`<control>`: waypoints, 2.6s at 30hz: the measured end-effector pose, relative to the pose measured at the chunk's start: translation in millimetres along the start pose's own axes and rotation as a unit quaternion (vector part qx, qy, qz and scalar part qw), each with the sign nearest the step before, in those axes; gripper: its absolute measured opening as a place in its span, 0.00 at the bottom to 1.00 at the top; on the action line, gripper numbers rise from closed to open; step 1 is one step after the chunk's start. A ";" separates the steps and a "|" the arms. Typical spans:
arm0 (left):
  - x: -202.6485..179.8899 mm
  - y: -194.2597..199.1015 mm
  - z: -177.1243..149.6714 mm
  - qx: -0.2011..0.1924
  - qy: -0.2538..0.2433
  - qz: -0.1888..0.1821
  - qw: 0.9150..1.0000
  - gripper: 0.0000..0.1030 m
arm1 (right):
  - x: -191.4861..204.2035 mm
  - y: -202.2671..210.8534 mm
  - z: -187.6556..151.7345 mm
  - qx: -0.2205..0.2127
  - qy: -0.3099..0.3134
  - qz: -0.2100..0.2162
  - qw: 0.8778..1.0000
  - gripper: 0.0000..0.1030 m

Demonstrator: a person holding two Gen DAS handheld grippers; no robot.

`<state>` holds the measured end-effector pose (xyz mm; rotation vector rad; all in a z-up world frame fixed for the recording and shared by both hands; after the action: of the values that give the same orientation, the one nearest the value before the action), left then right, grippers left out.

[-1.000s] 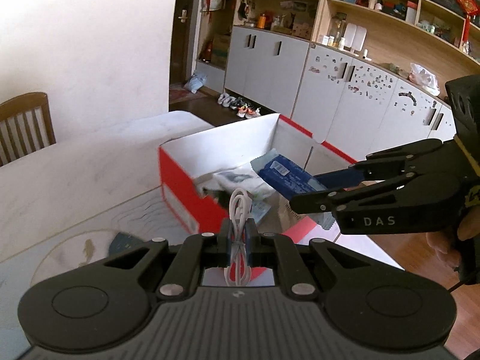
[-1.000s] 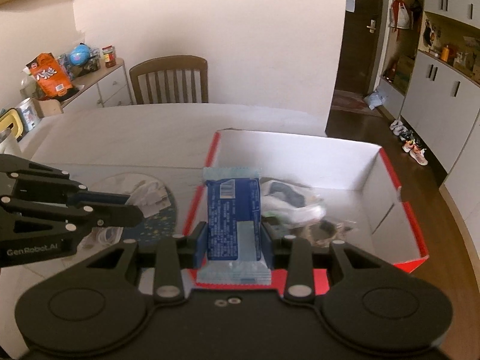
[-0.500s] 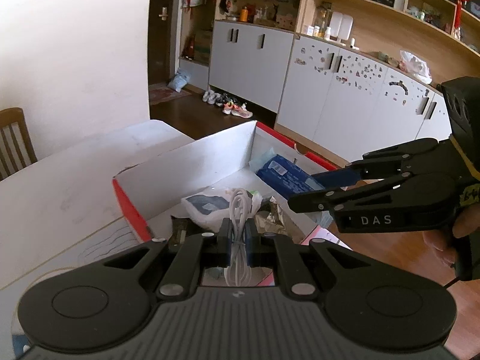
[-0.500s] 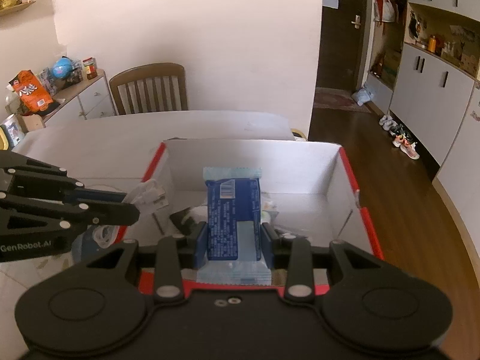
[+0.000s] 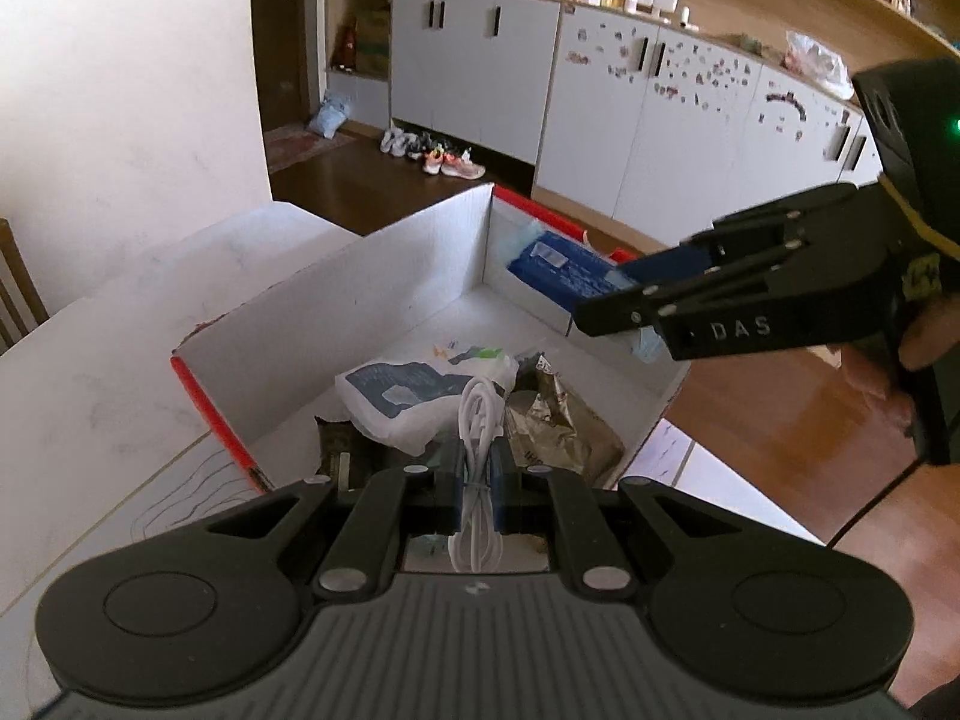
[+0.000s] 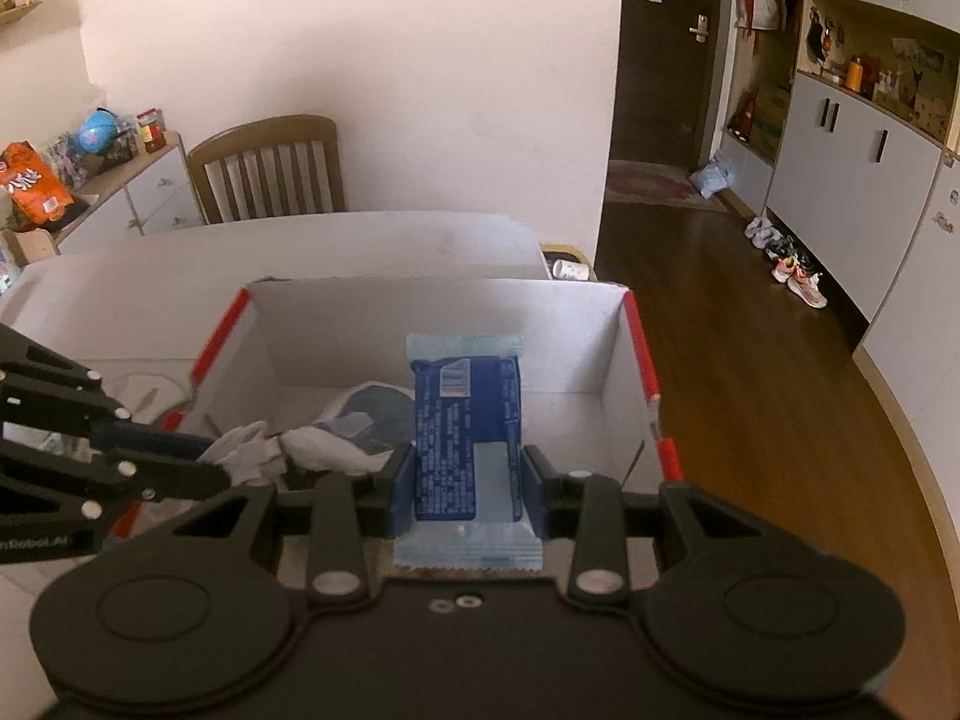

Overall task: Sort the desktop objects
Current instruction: 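Lower the cable and blue packet into the box and open both tools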

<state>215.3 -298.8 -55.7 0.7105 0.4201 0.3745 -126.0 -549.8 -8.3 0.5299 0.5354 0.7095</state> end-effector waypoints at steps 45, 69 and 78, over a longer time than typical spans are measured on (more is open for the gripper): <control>13.5 -86.7 -13.0 0.192 -0.003 -0.053 0.980 0.07 | 1.2 -107.8 -8.4 0.102 0.069 -0.002 0.992 0.35; 22.5 -78.0 -14.0 0.169 0.029 -0.025 0.985 0.12 | 0.0 -89.8 -11.4 0.095 0.062 0.012 0.994 0.52; 19.8 -64.3 -11.5 0.140 0.036 -0.019 0.989 0.12 | -1.9 -69.9 -8.8 0.082 0.055 0.028 0.995 0.54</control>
<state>238.5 -328.3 -112.8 0.9619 0.5605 0.3084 -100.5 -593.7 -57.2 0.6632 0.6873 0.7557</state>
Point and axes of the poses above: each gripper's, at about its wrist camera, not at the fingertips, and y roughly against the way its jaws point, x to its left, z to its top, the point moved 7 cm from there along -y, roughly the way its jaws point, and after that the axes turned 9 degrees about -z, right-handed, at the moved point
